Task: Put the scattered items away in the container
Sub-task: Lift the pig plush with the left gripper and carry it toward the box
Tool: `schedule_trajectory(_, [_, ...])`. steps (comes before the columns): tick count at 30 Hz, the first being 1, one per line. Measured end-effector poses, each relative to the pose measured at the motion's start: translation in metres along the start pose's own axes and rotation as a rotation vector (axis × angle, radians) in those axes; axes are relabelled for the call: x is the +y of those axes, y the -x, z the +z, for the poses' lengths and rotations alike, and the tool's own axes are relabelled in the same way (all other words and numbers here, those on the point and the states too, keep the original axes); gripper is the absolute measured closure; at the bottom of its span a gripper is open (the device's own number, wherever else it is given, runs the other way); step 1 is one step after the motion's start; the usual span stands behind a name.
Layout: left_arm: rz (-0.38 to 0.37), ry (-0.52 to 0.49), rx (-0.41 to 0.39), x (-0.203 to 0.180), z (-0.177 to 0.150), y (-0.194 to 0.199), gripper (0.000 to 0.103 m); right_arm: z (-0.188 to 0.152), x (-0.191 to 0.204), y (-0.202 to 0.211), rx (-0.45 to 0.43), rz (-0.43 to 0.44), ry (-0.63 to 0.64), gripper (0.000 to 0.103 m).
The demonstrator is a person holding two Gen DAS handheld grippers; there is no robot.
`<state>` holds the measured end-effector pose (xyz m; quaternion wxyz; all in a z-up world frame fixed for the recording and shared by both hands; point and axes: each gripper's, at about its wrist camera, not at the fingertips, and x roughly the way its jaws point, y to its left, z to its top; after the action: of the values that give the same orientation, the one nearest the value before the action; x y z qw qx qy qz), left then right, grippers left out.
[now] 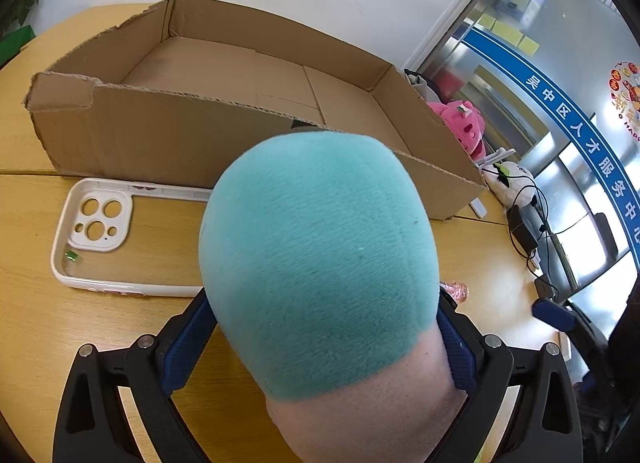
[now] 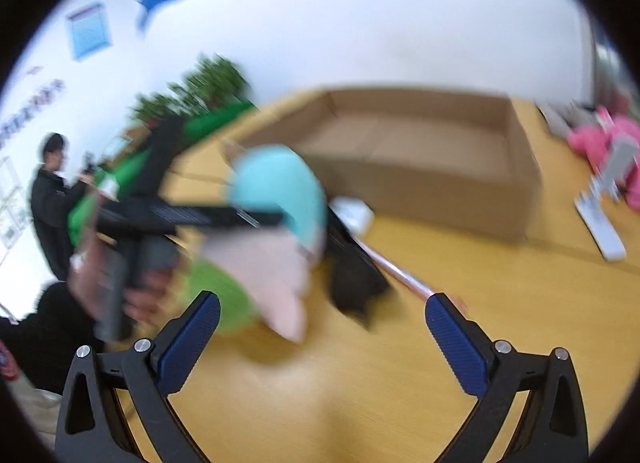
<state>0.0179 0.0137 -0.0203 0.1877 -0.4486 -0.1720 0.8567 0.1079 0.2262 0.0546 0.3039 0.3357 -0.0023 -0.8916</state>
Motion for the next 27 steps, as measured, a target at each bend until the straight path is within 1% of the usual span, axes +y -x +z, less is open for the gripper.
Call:
schedule_trajectory(2, [-0.007,-0.005,0.007,-0.003,-0.001,-0.002,0.003,0.003,0.011,-0.006,-0.005,0.015,0.030,0.001])
schedule_trajectory(4, [-0.013,-0.021,0.015,-0.006,-0.003,-0.004,0.003,0.005,0.019,-0.024,0.037,0.005,0.055,0.001])
schedule_trajectory(6, [-0.018,-0.031,0.028,-0.009,-0.003,-0.006,0.003,0.004,0.025,-0.041,0.064,0.028,0.061,0.001])
schedule_trajectory(9, [-0.024,-0.046,0.036,-0.013,-0.005,-0.008,0.003,0.002,0.038,-0.055,0.070,0.058,0.051,0.001])
schedule_trajectory(12, [-0.048,-0.053,0.056,-0.014,-0.006,-0.011,0.003,0.001,0.040,-0.069,0.076,0.052,0.061,0.001])
schedule_trajectory(15, [-0.082,-0.056,0.073,-0.014,-0.007,-0.015,0.003,-0.007,0.039,-0.076,0.105,0.054,0.023,0.001])
schedule_trajectory(18, [-0.130,-0.052,0.092,-0.014,-0.009,-0.020,0.000,-0.013,0.030,-0.084,0.104,0.092,-0.049,0.004])
schedule_trajectory(20, [-0.143,-0.071,0.077,-0.014,-0.011,-0.019,0.000,-0.018,0.027,-0.090,0.092,0.107,-0.075,0.005])
schedule_trajectory(23, [-0.182,-0.059,0.055,-0.008,-0.011,-0.017,0.000,-0.016,0.024,-0.093,0.097,0.131,-0.114,0.006])
schedule_trajectory(27, [-0.230,-0.053,0.028,-0.002,-0.013,-0.015,0.000,-0.013,0.019,-0.099,0.132,0.173,-0.135,0.006])
